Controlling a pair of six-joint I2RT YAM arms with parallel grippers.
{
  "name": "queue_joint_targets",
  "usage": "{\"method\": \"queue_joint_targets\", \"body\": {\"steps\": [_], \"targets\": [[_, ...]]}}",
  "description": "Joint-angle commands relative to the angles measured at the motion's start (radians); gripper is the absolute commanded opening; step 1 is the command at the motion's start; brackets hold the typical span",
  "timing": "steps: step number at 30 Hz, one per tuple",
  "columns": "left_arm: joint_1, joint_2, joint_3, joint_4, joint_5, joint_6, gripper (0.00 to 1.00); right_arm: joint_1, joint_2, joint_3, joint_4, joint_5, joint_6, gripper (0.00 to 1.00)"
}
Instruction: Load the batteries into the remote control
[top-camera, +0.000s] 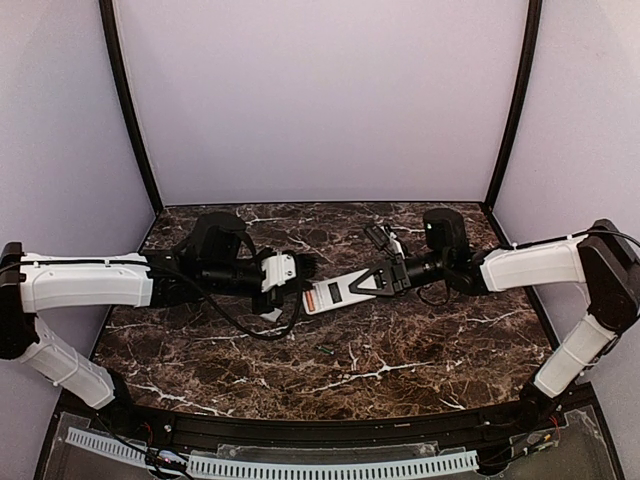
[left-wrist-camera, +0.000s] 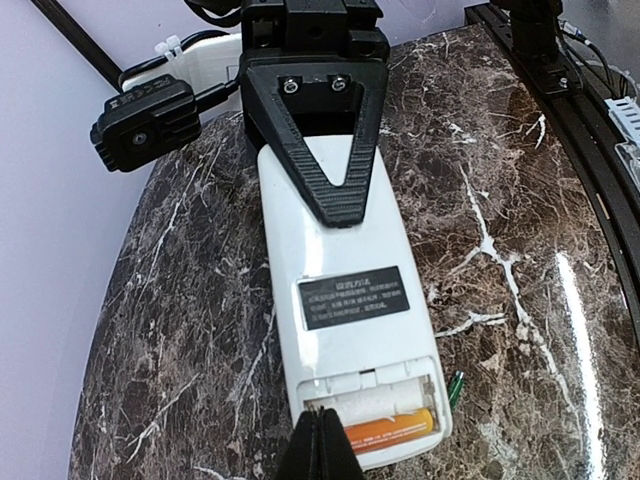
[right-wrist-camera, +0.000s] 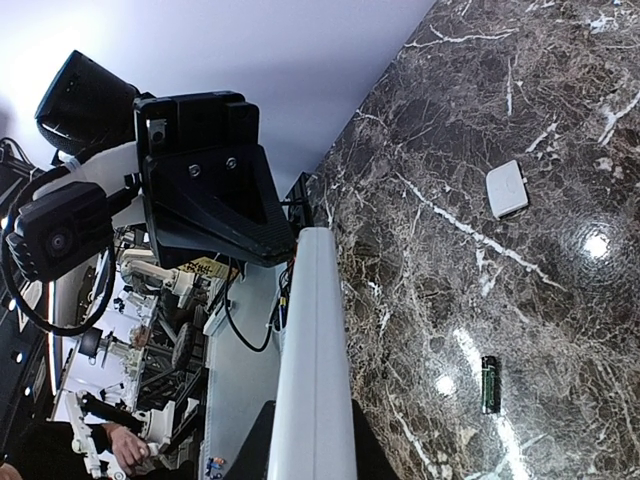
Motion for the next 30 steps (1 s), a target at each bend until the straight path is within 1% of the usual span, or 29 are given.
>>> {"method": "queue_joint_targets", "body": {"steps": [1,7,12,17,21,23,25,26,27,28,29,30], "targets": [[-0.011,0.03,-0.006,-0.108,0.028,-0.005,0.0,0.002,-0.06,-0.002,0.215,-0.038,0.036,0.0],[-0.012,0.026,-0.01,-0.142,0.01,0.027,0.0,-0.027,-0.082,-0.027,0.265,-0.049,0.068,0.0],[-0.013,0.022,-0.008,-0.174,-0.023,0.083,0.0,-0.038,-0.08,-0.044,0.349,-0.082,0.119,0.0],[-0.021,0.046,0.018,-0.19,-0.039,0.088,0.0,-0.036,-0.062,-0.043,0.415,-0.118,0.163,0.0],[-0.022,0.038,0.014,-0.17,-0.037,0.064,0.0,-0.032,-0.068,-0.037,0.328,-0.087,0.109,0.0],[-0.022,0.013,-0.006,-0.136,-0.047,0.047,0.01,-0.032,-0.076,-0.025,0.235,-0.053,0.045,0.0],[-0.02,-0.016,-0.023,-0.119,-0.05,0.034,0.06,-0.033,-0.082,-0.014,0.152,-0.023,-0.006,0.0],[-0.014,-0.03,-0.035,-0.112,-0.05,0.027,0.13,-0.035,-0.083,-0.009,0.122,-0.009,-0.026,0.0],[-0.009,-0.054,-0.041,-0.097,-0.056,0.0,0.17,-0.036,-0.088,-0.006,0.1,0.004,-0.043,0.0],[0.01,-0.068,-0.055,-0.091,-0.058,-0.021,0.25,-0.04,-0.092,-0.005,0.09,0.008,-0.056,0.0],[0.024,-0.092,-0.06,-0.086,-0.046,-0.076,0.3,-0.045,-0.099,-0.001,0.069,0.015,-0.071,0.0],[0.064,-0.104,-0.067,-0.066,-0.034,-0.106,0.37,-0.047,-0.105,0.003,0.051,0.02,-0.088,0.0]]}}
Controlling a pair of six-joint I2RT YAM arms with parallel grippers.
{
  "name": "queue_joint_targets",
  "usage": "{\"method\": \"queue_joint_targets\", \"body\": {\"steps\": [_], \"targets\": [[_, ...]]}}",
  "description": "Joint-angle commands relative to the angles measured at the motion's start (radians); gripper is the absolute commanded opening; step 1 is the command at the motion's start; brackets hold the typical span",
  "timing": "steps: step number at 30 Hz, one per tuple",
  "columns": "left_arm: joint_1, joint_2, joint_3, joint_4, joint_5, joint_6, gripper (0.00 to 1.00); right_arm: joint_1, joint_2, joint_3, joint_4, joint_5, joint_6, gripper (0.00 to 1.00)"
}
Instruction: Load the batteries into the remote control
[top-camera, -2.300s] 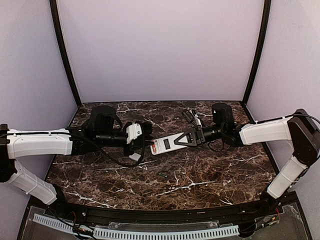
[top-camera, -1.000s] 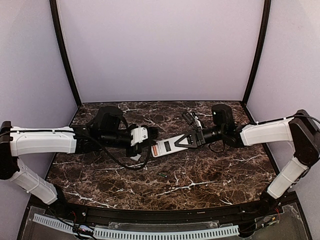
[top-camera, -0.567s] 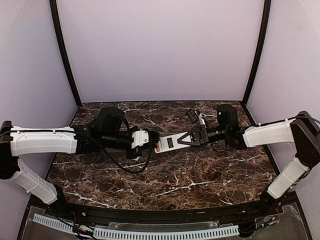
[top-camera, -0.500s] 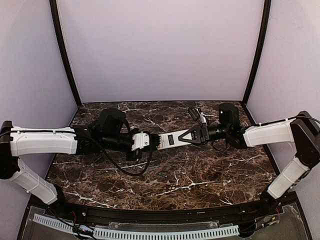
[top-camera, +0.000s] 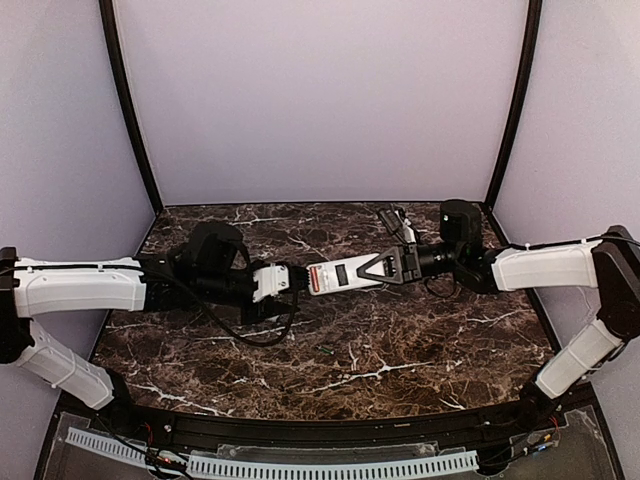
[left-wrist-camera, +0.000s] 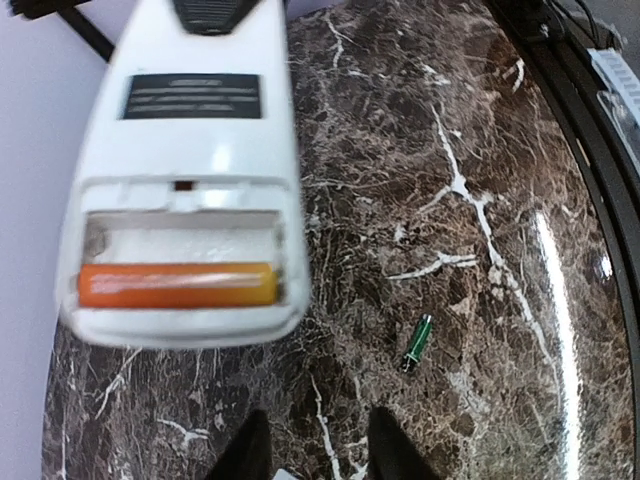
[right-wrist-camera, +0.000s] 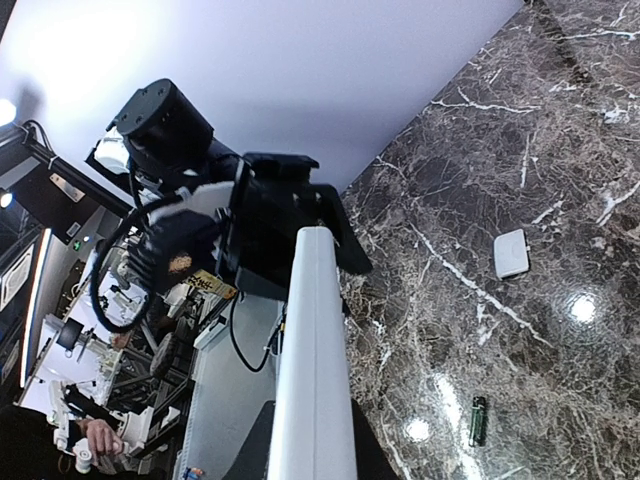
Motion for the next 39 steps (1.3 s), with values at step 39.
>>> {"method": "queue_joint_targets", "body": {"steps": [39], "targets": [[0.146,0.104,0.105,0.142,0.206,-0.541,0.52,0.025,-0.045,0.076,-0.093,0.013,-0.138,0.0]]}}
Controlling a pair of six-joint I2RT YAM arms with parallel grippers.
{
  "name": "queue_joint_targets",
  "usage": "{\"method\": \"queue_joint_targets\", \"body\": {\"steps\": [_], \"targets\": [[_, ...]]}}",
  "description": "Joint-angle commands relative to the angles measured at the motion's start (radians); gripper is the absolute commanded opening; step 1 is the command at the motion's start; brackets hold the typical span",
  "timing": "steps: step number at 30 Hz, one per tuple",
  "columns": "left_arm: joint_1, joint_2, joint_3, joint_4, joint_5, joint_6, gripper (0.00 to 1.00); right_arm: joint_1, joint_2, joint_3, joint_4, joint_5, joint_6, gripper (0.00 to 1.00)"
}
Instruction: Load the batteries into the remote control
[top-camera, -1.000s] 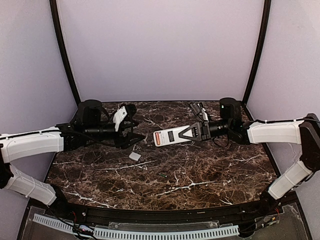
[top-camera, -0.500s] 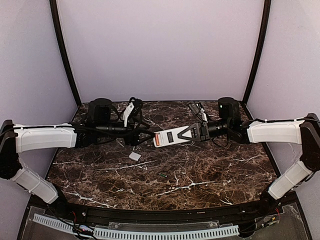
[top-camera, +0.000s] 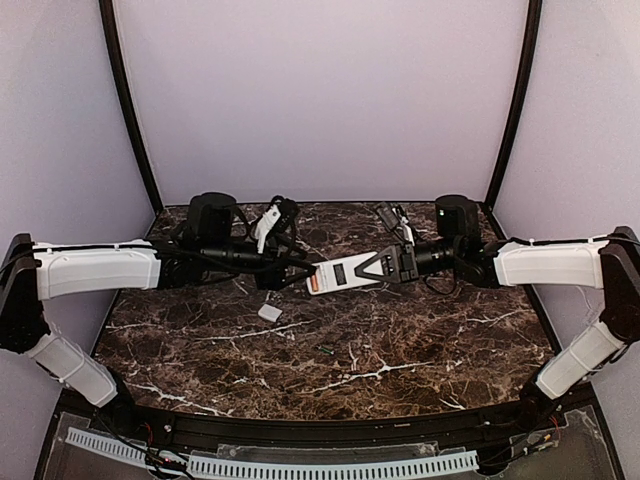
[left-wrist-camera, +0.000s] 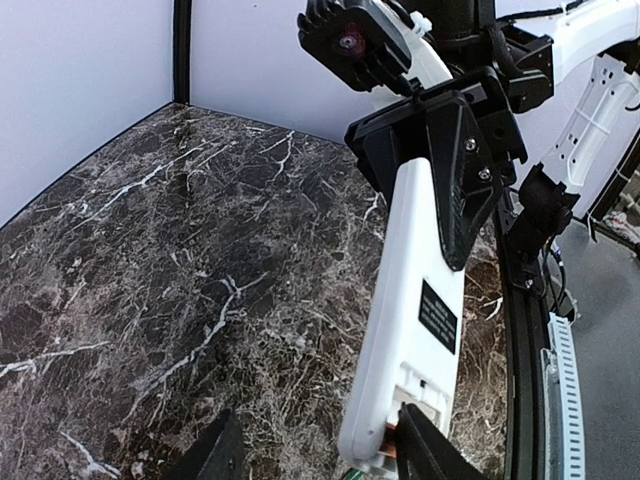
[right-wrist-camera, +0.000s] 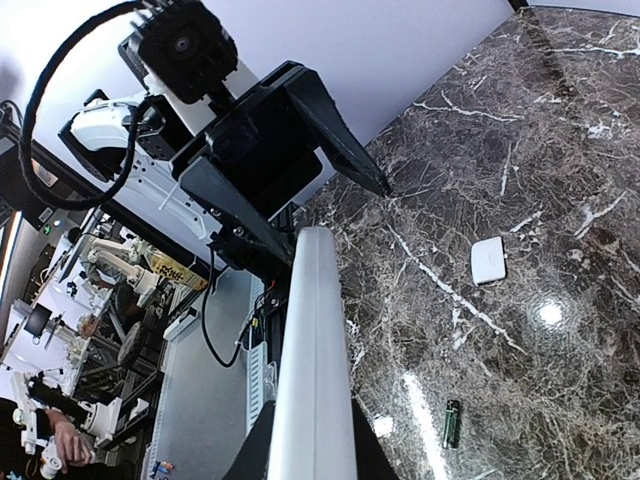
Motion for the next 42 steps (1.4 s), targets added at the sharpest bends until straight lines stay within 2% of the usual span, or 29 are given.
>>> {"method": "queue_joint_targets", "body": {"steps": [1,3,6,10,13,17,22,25,31,38,42], "targets": [[-0.018,0.013,0.025,-0.117,-0.084,0.113,0.52,0.004,-0.015,0.012,0.123,-0.055,0.052,0.0],[-0.019,0.006,0.021,-0.119,-0.107,0.13,0.54,-0.001,-0.007,0.009,0.124,-0.049,0.067,0.0],[-0.017,-0.027,0.012,-0.099,-0.146,0.139,0.62,-0.028,0.002,0.005,0.039,0.025,0.039,0.0],[-0.002,-0.103,0.005,-0.087,-0.186,0.172,0.66,-0.117,0.006,-0.014,-0.065,0.103,0.024,0.0],[-0.001,-0.129,0.023,-0.189,-0.213,0.266,0.66,-0.176,-0.009,-0.022,-0.12,0.143,-0.007,0.0],[-0.014,-0.096,0.066,-0.384,-0.171,0.391,0.61,-0.229,-0.025,-0.038,-0.169,0.178,-0.031,0.0],[-0.153,0.039,0.125,-0.558,-0.245,0.545,0.53,-0.279,-0.046,-0.088,-0.172,0.19,-0.029,0.0],[-0.196,0.124,0.173,-0.59,-0.248,0.573,0.46,-0.294,-0.06,-0.11,-0.171,0.196,-0.028,0.0],[-0.27,0.287,0.288,-0.647,-0.276,0.626,0.42,-0.306,-0.081,-0.156,-0.16,0.197,-0.023,0.0],[-0.287,0.406,0.365,-0.719,-0.317,0.685,0.34,-0.321,-0.105,-0.203,-0.128,0.188,-0.012,0.0],[-0.289,0.444,0.392,-0.724,-0.327,0.698,0.33,-0.331,-0.108,-0.231,-0.085,0.17,0.011,0.0]]}}
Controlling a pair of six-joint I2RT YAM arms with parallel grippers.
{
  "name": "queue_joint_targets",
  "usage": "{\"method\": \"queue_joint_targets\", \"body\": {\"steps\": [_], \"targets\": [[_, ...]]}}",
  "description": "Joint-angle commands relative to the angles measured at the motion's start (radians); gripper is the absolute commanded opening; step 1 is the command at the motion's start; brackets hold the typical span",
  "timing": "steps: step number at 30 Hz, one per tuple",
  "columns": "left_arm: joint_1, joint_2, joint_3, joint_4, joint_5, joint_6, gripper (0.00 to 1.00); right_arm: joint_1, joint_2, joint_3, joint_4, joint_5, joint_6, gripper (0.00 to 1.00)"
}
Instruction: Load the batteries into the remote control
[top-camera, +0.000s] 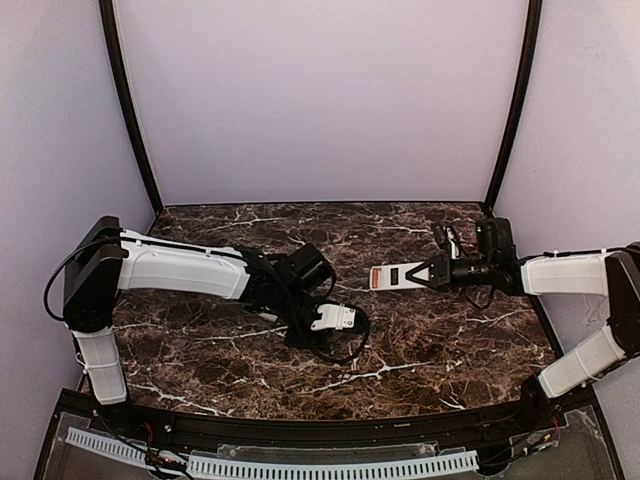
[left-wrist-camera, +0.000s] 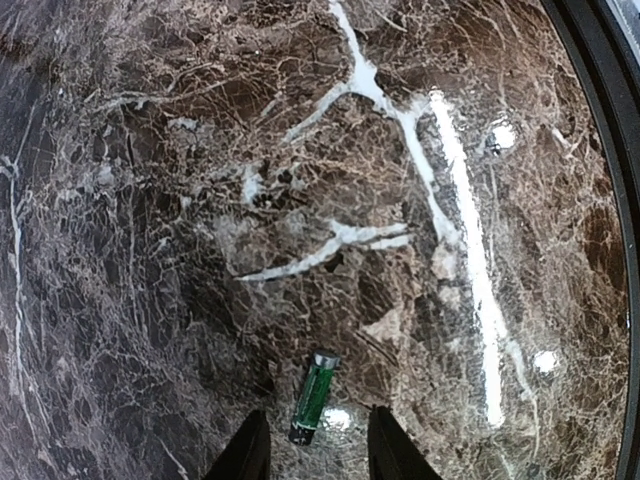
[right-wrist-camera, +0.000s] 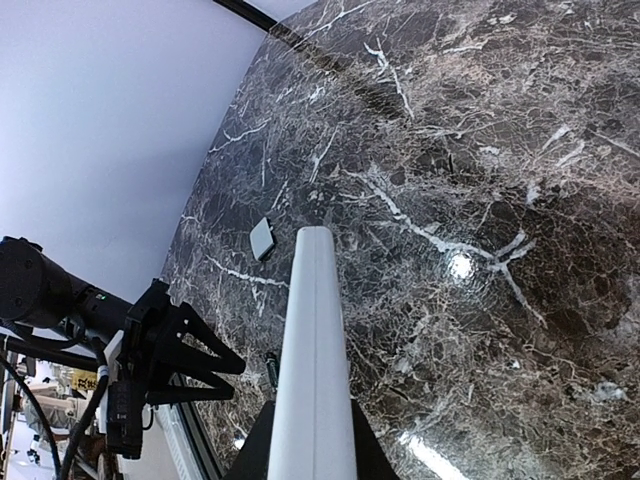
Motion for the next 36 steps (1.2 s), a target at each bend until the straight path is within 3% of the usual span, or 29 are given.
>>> {"method": "queue_joint_targets", "body": {"steps": [1,16,24,29,36], "targets": [[-0.006,0.038,0.043,-0.067,-0.021,0.042,0.34,-0.019,-0.018,-0.035,0.095,-0.027,0.031,0.0],[-0.006,0.149,0.089,-0.126,-0.068,0.112,0.3,-0.035,0.015,-0.078,0.211,-0.122,0.119,0.0],[-0.005,0.08,0.053,-0.143,-0.015,0.028,0.05,-0.034,0.046,-0.125,0.341,-0.124,0.192,0.0],[-0.004,-0.02,-0.001,-0.116,0.013,-0.111,0.0,-0.004,0.066,-0.146,0.462,-0.086,0.261,0.0],[0.064,-0.143,0.037,-0.06,0.119,-0.514,0.0,0.103,0.099,-0.15,0.604,0.027,0.349,0.0]]}}
